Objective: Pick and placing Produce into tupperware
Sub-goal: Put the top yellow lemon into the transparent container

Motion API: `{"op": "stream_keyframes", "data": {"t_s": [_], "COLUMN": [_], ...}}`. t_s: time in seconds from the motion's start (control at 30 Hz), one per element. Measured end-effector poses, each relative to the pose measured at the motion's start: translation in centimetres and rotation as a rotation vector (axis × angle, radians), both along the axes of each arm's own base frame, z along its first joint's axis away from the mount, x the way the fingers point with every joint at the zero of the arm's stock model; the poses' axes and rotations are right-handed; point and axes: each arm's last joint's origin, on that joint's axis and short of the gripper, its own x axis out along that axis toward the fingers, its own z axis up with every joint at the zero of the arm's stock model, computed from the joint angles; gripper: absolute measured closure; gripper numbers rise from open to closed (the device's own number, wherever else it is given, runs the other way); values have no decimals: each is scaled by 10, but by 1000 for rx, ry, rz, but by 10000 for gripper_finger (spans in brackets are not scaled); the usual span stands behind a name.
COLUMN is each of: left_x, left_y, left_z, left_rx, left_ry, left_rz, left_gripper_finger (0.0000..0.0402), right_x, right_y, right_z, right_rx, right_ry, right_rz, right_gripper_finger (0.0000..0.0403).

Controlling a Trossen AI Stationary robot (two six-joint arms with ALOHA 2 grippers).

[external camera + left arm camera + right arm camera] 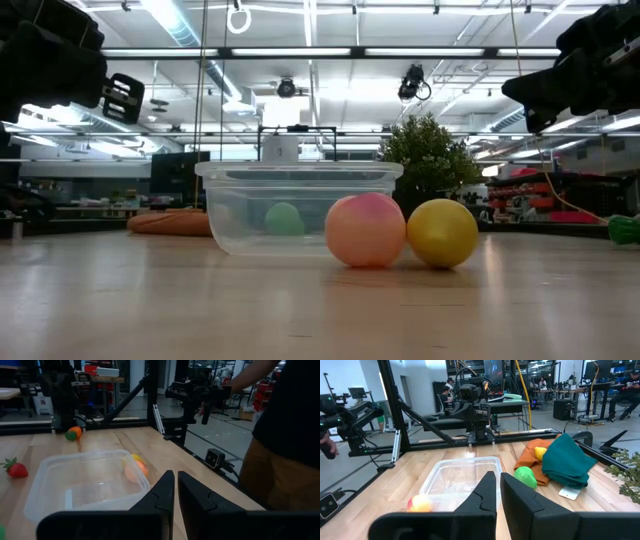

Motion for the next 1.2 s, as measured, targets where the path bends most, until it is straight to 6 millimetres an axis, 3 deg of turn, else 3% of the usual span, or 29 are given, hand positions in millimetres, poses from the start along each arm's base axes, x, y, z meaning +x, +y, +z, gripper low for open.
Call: {"op": "stream_keyframes", "data": {"t_s": [0.33, 0.57, 0.73, 0.9, 1.1, 1.2], "left_x": [1, -1, -9, -16, -21, -26], "left_y": [1, 6, 6, 6, 6, 6], "left_z": [2, 30, 50, 60, 66, 72], "left_rx": [-71, 26, 13, 2, 17, 5], "left_ry": [13, -327, -556, -686, -778, -851], "left_rz": [44, 243, 263, 264, 272, 282], "left_gripper_finger": [363, 374, 368, 366, 376, 380], "right_x": [0, -1, -3, -7, -11, -12], "right_y": [0, 0, 0, 0, 0, -2], "right_z": [0, 11, 23, 34, 42, 44], "right_rx": [0, 67, 184, 317, 360, 520], "right_ry": [-2, -113, -247, -361, -445, -484], "right_rz": [0, 6, 29, 70, 95, 67], "right_gripper_finger": [403, 403, 403, 403, 403, 403]}}
